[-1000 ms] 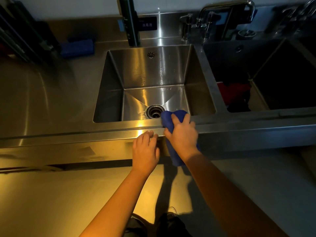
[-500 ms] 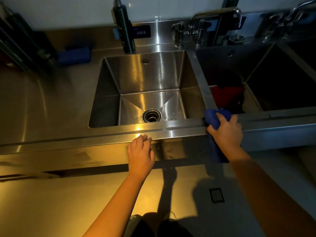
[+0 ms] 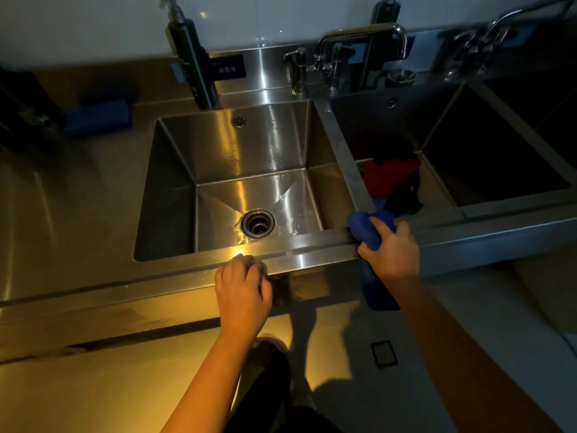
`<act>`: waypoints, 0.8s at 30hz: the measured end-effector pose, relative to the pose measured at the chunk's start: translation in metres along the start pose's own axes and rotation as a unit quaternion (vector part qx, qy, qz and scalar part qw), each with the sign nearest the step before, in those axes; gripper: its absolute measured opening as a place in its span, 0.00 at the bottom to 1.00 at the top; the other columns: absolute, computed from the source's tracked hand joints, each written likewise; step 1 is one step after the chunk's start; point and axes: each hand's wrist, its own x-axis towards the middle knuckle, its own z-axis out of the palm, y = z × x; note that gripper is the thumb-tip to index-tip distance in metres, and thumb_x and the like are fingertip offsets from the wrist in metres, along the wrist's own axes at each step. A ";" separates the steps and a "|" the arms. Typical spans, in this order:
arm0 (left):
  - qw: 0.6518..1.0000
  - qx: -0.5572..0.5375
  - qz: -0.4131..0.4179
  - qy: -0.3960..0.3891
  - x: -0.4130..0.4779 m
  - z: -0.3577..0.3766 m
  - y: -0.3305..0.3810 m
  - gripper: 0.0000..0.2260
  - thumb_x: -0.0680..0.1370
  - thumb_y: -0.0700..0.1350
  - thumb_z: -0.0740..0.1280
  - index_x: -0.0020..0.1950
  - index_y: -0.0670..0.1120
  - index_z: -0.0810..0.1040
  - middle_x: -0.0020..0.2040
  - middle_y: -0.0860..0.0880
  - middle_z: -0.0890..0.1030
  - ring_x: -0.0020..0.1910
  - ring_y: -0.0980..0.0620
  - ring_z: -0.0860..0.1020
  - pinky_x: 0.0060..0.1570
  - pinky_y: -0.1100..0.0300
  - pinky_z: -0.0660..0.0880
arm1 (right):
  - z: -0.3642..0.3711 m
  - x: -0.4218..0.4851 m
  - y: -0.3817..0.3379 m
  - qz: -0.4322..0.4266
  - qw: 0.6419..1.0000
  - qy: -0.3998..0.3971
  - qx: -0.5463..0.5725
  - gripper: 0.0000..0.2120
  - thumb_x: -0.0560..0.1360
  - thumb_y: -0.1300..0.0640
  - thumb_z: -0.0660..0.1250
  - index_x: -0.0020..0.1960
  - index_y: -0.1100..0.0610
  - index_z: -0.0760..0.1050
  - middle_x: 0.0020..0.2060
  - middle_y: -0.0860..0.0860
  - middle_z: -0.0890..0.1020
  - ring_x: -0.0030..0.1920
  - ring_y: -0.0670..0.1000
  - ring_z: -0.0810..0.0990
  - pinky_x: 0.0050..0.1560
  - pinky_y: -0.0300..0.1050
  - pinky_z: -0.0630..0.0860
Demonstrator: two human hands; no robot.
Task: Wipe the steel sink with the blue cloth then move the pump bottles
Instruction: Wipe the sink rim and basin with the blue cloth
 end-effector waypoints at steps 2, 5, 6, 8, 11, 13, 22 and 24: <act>0.999 -0.014 0.036 0.010 0.019 0.005 0.006 0.14 0.72 0.44 0.59 0.50 0.39 0.80 0.51 0.40 0.78 0.52 0.41 0.73 0.52 0.45 0.69 | -0.004 -0.002 -0.006 -0.053 0.996 0.057 0.034 0.16 0.68 0.62 0.63 0.55 0.63 0.76 0.48 0.58 0.73 0.44 0.60 0.76 0.43 0.48 0.72; 0.996 -0.052 0.072 -0.014 0.055 0.011 0.024 0.16 0.72 0.45 0.57 0.51 0.40 0.80 0.53 0.39 0.78 0.54 0.41 0.74 0.54 0.48 0.68 | -0.008 -0.002 -0.005 -0.012 0.996 0.044 0.078 0.16 0.67 0.57 0.62 0.52 0.61 0.78 0.43 0.61 0.76 0.38 0.62 0.78 0.36 0.47 0.74; 0.994 -0.062 0.081 -0.023 0.066 0.012 0.031 0.17 0.72 0.45 0.57 0.52 0.40 0.80 0.53 0.40 0.78 0.54 0.41 0.74 0.54 0.49 0.68 | -0.009 0.004 -0.004 0.026 0.997 0.022 0.067 0.18 0.69 0.56 0.65 0.58 0.57 0.76 0.50 0.62 0.75 0.45 0.64 0.78 0.44 0.50 0.74; 0.991 -0.084 0.098 -0.042 0.088 0.018 0.042 0.18 0.72 0.46 0.56 0.53 0.40 0.79 0.54 0.40 0.78 0.54 0.41 0.75 0.55 0.48 0.68 | -0.007 0.013 0.002 0.083 0.992 -0.038 0.085 0.25 0.70 0.56 0.69 0.66 0.51 0.69 0.58 0.61 0.72 0.56 0.63 0.74 0.54 0.52 0.70; 0.984 -0.112 0.118 -0.072 0.118 0.028 0.055 0.18 0.72 0.46 0.56 0.54 0.40 0.79 0.54 0.41 0.78 0.54 0.42 0.75 0.54 0.48 0.68 | -0.013 0.031 -0.001 0.078 0.988 -0.007 0.135 0.28 0.69 0.57 0.71 0.68 0.52 0.68 0.59 0.60 0.72 0.58 0.61 0.74 0.57 0.50 0.68; 0.981 -0.120 0.122 -0.090 0.134 0.037 0.060 0.18 0.73 0.46 0.55 0.54 0.40 0.79 0.55 0.40 0.78 0.54 0.42 0.75 0.54 0.47 0.69 | -0.020 0.044 -0.003 0.081 0.986 -0.001 0.143 0.28 0.69 0.57 0.71 0.68 0.52 0.68 0.59 0.59 0.72 0.58 0.59 0.73 0.58 0.48 0.67; 0.974 -0.123 0.137 -0.129 0.179 0.070 0.069 0.19 0.73 0.49 0.58 0.59 0.42 0.76 0.58 0.42 0.76 0.58 0.43 0.73 0.56 0.46 0.69 | -0.045 0.109 -0.002 0.043 0.991 0.031 0.121 0.29 0.69 0.54 0.70 0.68 0.48 0.66 0.59 0.56 0.72 0.58 0.55 0.73 0.53 0.42 0.65; 0.976 -0.118 0.133 -0.127 0.183 0.076 0.073 0.18 0.73 0.49 0.60 0.60 0.43 0.76 0.59 0.43 0.76 0.59 0.44 0.72 0.57 0.47 0.68 | -0.049 0.129 -0.002 0.030 0.993 0.027 0.114 0.29 0.69 0.53 0.70 0.69 0.47 0.66 0.60 0.55 0.72 0.59 0.55 0.72 0.55 0.43 0.66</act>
